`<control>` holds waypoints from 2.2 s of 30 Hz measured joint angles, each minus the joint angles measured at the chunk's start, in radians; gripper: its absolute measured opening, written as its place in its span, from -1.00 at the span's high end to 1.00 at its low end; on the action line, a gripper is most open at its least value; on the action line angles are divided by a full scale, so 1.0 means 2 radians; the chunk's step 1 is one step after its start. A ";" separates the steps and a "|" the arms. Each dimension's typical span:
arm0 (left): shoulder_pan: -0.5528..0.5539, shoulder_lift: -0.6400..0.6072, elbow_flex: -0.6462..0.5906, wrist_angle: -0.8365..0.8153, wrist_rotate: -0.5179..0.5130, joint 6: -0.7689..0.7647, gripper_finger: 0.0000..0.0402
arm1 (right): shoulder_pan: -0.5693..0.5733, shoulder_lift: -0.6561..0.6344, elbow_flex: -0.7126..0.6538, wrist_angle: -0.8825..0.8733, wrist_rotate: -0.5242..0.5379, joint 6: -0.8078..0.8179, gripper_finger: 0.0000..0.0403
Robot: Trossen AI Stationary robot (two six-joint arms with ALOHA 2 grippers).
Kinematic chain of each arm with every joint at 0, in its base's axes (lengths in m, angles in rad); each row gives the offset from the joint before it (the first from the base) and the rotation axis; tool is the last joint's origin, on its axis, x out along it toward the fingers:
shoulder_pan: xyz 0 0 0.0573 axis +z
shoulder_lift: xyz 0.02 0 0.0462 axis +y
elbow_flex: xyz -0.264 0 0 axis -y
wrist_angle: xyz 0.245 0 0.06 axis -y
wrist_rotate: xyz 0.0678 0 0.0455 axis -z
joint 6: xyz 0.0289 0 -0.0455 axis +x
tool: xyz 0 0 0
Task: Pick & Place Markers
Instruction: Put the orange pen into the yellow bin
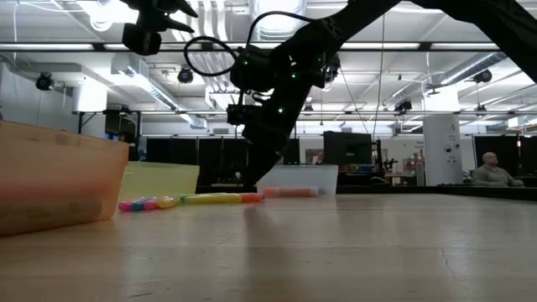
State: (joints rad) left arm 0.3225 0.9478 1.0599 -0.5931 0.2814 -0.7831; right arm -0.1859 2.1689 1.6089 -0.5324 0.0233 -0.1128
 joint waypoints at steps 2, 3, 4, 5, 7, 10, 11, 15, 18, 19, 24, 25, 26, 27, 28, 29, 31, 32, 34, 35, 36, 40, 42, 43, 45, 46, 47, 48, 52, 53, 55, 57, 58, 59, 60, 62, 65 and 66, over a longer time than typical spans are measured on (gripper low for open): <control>0.000 0.000 0.000 0.000 0.000 0.000 0.50 | -0.005 0.000 0.000 -0.003 -0.009 0.019 -0.13; 0.000 0.000 0.000 0.000 0.000 0.000 0.50 | -0.008 0.000 0.000 -0.007 -0.019 0.023 -0.12; 0.000 0.000 0.000 0.000 0.000 -0.001 0.50 | -0.008 0.000 0.000 -0.009 -0.025 0.023 -0.11; 0.000 0.000 0.000 0.000 0.000 -0.001 0.50 | -0.008 0.000 0.000 -0.012 -0.026 0.016 -0.09; 0.000 0.000 0.000 0.000 0.000 -0.001 0.50 | -0.007 0.000 0.000 -0.016 -0.027 -0.010 -0.07; 0.000 0.000 0.000 0.001 0.000 0.000 0.50 | -0.005 -0.001 0.000 -0.013 -0.029 -0.047 -0.03; 0.000 0.000 0.000 0.001 -0.001 0.000 0.50 | -0.006 -0.001 0.000 -0.012 -0.029 -0.059 -0.02; 0.000 0.001 0.000 0.001 -0.005 -0.001 0.50 | -0.008 0.003 0.000 -0.006 -0.029 -0.100 0.01; 0.000 0.001 0.000 0.004 -0.005 -0.003 0.50 | -0.007 0.011 0.000 -0.007 -0.030 -0.108 0.04; 0.000 0.001 0.000 0.004 -0.005 -0.004 0.50 | -0.006 0.012 0.000 -0.007 -0.030 -0.108 0.05; 0.000 0.000 0.000 0.010 -0.006 -0.005 0.50 | -0.002 0.013 0.000 -0.004 -0.040 -0.134 0.08; 0.000 0.000 0.000 0.013 -0.006 -0.006 0.50 | -0.002 0.013 0.000 -0.004 -0.040 -0.141 0.08; 0.000 0.000 0.000 0.017 -0.006 -0.006 0.50 | -0.002 0.013 0.000 -0.002 -0.040 -0.144 0.09; 0.000 0.000 0.000 0.022 -0.006 -0.006 0.50 | -0.002 0.014 0.000 0.000 -0.041 -0.144 0.10; 0.000 0.000 0.000 0.026 -0.007 -0.006 0.50 | -0.002 0.016 0.000 0.000 -0.043 -0.144 0.11; 0.000 0.000 0.000 0.029 -0.007 -0.007 0.50 | -0.002 0.019 0.001 -0.001 -0.045 -0.141 0.13; 0.000 0.000 0.000 0.036 -0.007 -0.009 0.50 | -0.004 0.027 0.001 -0.006 -0.058 -0.138 0.16; 0.000 0.000 0.000 0.038 -0.007 -0.012 0.50 | -0.004 0.029 0.002 -0.007 -0.061 -0.133 0.18; 0.000 0.000 0.000 0.040 -0.007 -0.018 0.50 | -0.004 0.032 0.003 -0.012 -0.062 -0.124 0.22; 0.000 0.000 0.000 0.041 -0.007 -0.020 0.50 | -0.003 0.033 0.003 -0.014 -0.062 -0.117 0.24; 0.000 0.000 0.000 0.040 -0.007 -0.023 0.50 | -0.002 0.034 0.003 -0.014 -0.062 -0.112 0.27; 0.001 -0.001 0.000 0.040 -0.007 -0.027 0.50 | 0.000 0.034 0.004 -0.015 -0.062 -0.097 0.41; 0.001 -0.001 0.000 0.041 -0.007 -0.027 0.50 | 0.000 0.035 0.005 -0.018 -0.062 -0.089 0.51; 0.001 -0.001 0.000 0.041 -0.007 -0.027 0.50 | 0.000 0.035 0.005 -0.018 -0.064 -0.089 0.58; 0.001 0.000 0.000 0.041 -0.007 -0.028 0.50 | 0.000 0.035 0.005 -0.018 -0.067 -0.087 0.71; 0.001 0.000 0.000 0.041 -0.007 -0.032 0.50 | 0.000 0.035 0.005 -0.018 -0.067 -0.085 0.77; 0.001 0.000 0.000 0.041 -0.005 -0.036 0.50 | 0.000 0.035 0.005 -0.018 -0.067 -0.078 0.82; 0.001 0.000 0.000 0.041 -0.002 -0.037 0.50 | 0.000 0.035 0.005 -0.018 -0.067 -0.071 0.85; 0.001 0.001 0.000 0.042 0.000 -0.037 0.50 | 0.000 0.032 0.004 -0.018 -0.066 -0.035 0.85; 0.001 0.001 0.000 0.042 0.001 -0.037 0.50 | 0.000 0.030 0.004 -0.018 -0.066 -0.026 0.85; 0.001 0.001 0.000 0.043 0.001 -0.037 0.50 | 0.000 0.022 0.003 -0.021 -0.065 -0.012 0.85; 0.001 0.001 0.000 0.043 0.001 -0.037 0.50 | 0.001 0.011 0.001 -0.029 -0.065 -0.004 0.85; 0.001 0.001 0.000 0.043 0.002 -0.037 0.50 | 0.002 0.004 0.005 -0.033 -0.064 0.003 0.85; 0.001 0.001 0.000 0.043 0.002 -0.033 0.50 | 0.002 -0.004 0.011 -0.036 -0.065 0.007 0.85; 0.001 0.002 0.000 0.043 0.002 -0.027 0.50 | 0.002 -0.011 0.018 -0.039 -0.065 0.014 0.85; 0.001 0.002 0.000 0.043 0.001 -0.017 0.50 | 0.003 -0.027 0.029 -0.049 -0.065 0.028 0.85; 0.001 0.001 0.000 0.061 -0.016 0.014 0.50 | 0.004 -0.043 0.051 -0.065 -0.066 0.057 0.85; 0.001 0.000 0.000 0.069 -0.024 0.029 0.50 | 0.005 -0.051 0.060 -0.068 -0.066 0.069 0.85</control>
State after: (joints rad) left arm 0.3252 0.9478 1.0599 -0.4556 0.2327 -0.7261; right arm -0.1768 2.0672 1.7292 -0.6675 -0.1096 0.0256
